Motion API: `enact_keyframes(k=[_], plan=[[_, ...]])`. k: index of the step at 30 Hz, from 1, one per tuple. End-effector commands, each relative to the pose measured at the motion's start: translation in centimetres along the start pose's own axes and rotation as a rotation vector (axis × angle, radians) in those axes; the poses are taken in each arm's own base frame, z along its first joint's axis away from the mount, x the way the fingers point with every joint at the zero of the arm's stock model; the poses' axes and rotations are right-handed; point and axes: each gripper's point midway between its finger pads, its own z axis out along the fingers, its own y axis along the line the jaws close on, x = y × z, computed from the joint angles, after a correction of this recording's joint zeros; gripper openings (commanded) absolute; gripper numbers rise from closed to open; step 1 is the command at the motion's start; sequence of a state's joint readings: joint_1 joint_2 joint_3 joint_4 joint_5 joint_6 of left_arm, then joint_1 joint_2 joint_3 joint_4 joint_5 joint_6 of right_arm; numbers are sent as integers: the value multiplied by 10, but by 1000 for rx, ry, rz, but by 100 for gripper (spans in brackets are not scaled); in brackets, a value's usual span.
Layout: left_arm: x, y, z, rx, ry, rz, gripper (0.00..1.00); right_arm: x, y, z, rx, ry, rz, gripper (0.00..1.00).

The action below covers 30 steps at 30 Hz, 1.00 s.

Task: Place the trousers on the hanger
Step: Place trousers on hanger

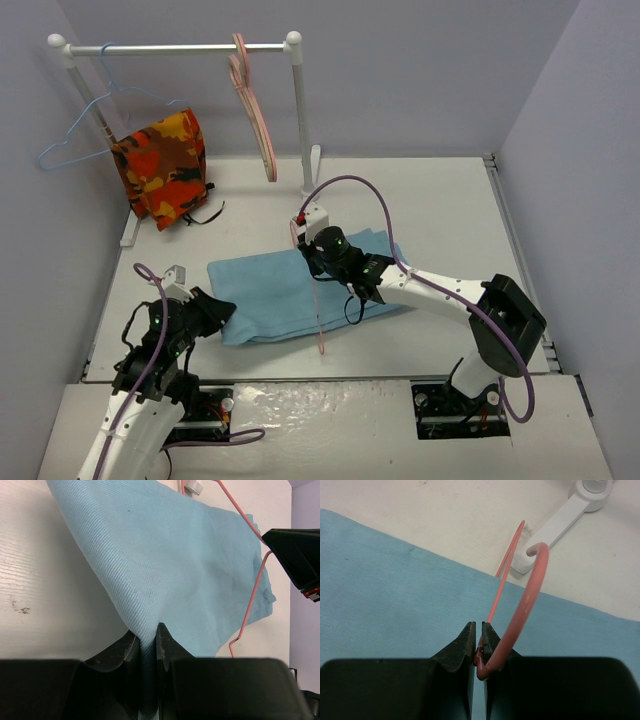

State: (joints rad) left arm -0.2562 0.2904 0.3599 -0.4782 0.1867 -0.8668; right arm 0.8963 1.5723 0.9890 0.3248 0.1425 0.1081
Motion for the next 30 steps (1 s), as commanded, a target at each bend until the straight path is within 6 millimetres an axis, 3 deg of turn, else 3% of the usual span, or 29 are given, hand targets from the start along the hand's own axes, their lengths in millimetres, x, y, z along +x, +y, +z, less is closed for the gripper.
enact_keyframes(k=[1,7,12,18,23,30], plan=[[-19,-10,-3,16,-74,-10,0,-58,-16,-15,65,-155,25,0],[-16,-5,0,-1,-70,-26,5,-60,-12,-16,43,-156,21,0],[-11,8,2,-63,-54,-49,25,-71,-7,-22,17,-172,19,0],[-6,18,5,-102,-50,-81,40,-95,-2,-35,-3,-206,25,0],[-5,20,8,-113,-49,-90,45,-122,4,-48,-26,-249,32,0],[-15,11,8,-89,-75,-91,46,-142,12,-60,-42,-265,37,0]])
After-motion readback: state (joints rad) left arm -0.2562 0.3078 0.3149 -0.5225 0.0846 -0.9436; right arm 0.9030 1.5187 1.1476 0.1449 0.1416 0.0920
